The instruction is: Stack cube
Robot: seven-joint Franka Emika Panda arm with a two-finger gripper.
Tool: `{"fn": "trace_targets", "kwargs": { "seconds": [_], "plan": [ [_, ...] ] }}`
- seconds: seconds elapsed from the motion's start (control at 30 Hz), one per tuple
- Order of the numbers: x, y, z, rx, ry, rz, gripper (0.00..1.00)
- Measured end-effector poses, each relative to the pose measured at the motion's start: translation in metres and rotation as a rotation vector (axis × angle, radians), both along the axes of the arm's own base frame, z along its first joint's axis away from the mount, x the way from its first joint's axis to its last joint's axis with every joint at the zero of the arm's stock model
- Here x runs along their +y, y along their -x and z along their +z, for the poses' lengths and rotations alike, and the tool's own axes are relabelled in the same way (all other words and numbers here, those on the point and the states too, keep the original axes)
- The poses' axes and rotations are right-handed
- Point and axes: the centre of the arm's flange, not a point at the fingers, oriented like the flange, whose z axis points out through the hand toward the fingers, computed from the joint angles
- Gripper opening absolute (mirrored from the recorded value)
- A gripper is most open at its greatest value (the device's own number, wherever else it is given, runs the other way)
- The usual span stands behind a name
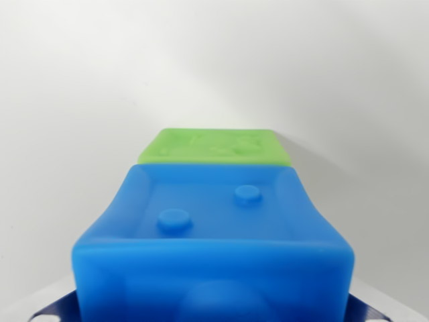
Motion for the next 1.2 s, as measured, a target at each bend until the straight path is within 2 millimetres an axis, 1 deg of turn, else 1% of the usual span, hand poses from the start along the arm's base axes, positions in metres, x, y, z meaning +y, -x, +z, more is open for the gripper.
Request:
{"fn": "trace_targets", "kwargs": {
  "seconds": [0.2,0.23,1.2],
  "plan": [
    [0.0,0.0,-0.002,0.0,0.0,0.0,0.0],
    [0.0,0.0,-0.0021,0.0,0.0,0.0,1.0],
    [-0.0001,-0.0002,-0.002,0.0,0.0,0.0,1.0]
  ]
}}
